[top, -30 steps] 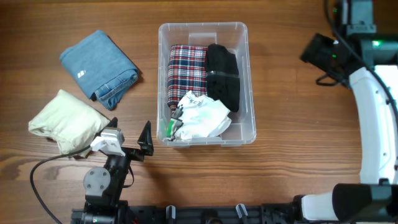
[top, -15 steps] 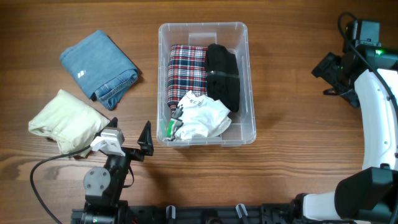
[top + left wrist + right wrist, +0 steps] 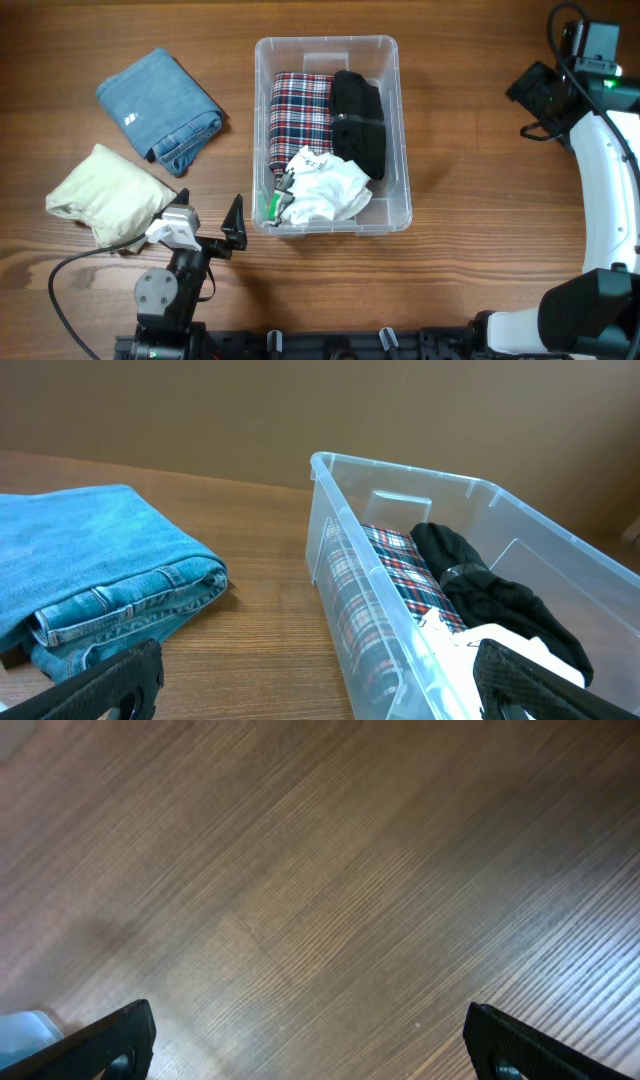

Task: Pack container
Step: 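Reach the left gripper to the cream garment at lower left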

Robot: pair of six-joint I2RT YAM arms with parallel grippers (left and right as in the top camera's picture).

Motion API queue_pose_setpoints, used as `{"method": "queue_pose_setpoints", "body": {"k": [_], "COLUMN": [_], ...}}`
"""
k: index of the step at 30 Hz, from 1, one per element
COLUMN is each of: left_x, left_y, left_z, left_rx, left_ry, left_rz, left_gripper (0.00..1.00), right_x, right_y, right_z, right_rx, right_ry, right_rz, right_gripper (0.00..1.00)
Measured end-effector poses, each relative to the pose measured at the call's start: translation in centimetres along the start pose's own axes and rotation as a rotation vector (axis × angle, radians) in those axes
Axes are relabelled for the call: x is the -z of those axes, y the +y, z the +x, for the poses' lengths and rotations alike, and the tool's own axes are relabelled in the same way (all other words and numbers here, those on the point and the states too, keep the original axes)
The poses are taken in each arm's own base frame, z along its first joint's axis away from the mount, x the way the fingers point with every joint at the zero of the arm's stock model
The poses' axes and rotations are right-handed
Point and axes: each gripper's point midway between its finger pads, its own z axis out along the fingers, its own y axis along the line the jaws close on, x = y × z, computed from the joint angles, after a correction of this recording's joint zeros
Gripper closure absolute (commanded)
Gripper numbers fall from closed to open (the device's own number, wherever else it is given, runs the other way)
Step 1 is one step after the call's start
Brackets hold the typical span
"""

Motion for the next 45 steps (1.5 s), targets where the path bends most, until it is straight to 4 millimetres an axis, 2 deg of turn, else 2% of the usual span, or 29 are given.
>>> {"method": "queue_pose_setpoints", "body": {"k": [33, 40, 45], "left_x": [0.0, 0.0, 0.4], "left_y": [0.0, -0.4, -2.5], "left_z": [-0.1, -1.2, -3.5], "left_rx": [0.0, -0.006, -0.022], "left_ry": [-0.002, -0.048, -0.137], "left_rz": [0.001, 0.016, 0.125], "left_gripper": [0.0, 0.0, 0.0], "right_x": [0.0, 0.0, 0.0], "right_y": [0.1, 0.1, 0.1], "right_z": [-0.2, -0.2, -0.2], "right_rx": [-0.002, -0.002, -0.002], "right_ry": [-0.006, -0.006, -0.006], "right_rz": [-0.004, -0.004, -0.004], "right_gripper": [0.0, 0.0, 0.0]}}
